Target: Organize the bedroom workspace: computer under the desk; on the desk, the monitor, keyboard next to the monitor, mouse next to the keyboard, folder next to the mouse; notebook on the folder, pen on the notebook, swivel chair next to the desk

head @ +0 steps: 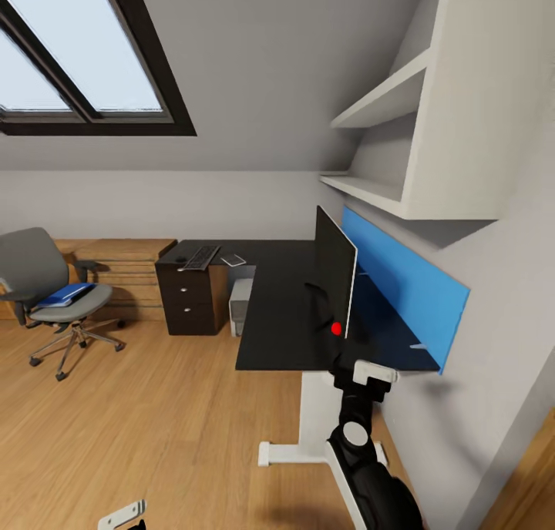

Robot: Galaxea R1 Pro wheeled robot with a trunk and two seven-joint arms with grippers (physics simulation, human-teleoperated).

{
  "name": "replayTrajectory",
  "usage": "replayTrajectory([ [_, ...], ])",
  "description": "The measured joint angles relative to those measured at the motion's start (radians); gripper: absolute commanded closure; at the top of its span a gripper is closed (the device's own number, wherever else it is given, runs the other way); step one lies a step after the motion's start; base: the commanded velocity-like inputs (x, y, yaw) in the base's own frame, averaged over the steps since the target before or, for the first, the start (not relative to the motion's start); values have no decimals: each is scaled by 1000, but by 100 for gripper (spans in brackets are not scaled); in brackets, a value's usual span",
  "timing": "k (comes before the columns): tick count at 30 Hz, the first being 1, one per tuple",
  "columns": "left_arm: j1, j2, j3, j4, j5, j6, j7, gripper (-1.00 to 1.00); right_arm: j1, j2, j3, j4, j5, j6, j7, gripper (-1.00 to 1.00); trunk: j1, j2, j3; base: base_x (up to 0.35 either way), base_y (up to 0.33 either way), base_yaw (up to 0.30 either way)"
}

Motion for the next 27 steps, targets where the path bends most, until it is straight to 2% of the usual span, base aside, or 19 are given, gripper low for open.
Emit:
replayTrajectory([
  [6,0,1,1,0,1,-1,0,-100,0,0,2,90,-2,-13,3,-100,0,0,0,-6,0,0],
  [9,0,1,1,0,2,-1,0,-100,0,0,-3,266,-2,-41,11,-100,0,0,0,0,6,0],
  [10,0,1,1,0,2,-1,0,-100,0,0,-3,297,-1,-55,11,-100,0,0,0,45,144,0],
  [11,0,0,1,-1,3,-1,0,-100,0,-30,-2,438,0,-179,13,-100,0,0,0,65,169,0],
  [12,0,0,2,-1,3,-1,0,-100,1,-36,-2,512,-3,-217,13,-100,0,0,0,93,206,0],
  [15,0,0,2,-1,3,-1,-1,-100,1,-57,-5,727,-1,-405,16,-100,0,0,0,120,241,0],
  [18,0,0,2,-1,3,0,-1,-100,1,-75,-7,838,-1,-483,28,-100,0,0,0,134,260,0],
  [21,0,-7,0,0,2,1,-1,-100,1,-87,-8,942,-4,-527,95,-100,0,0,0,140,267,0],
  [27,0,-33,-12,31,2,1,-1,-100,0,-89,-11,1013,-11,-543,220,-100,0,0,0,142,271,0],
])
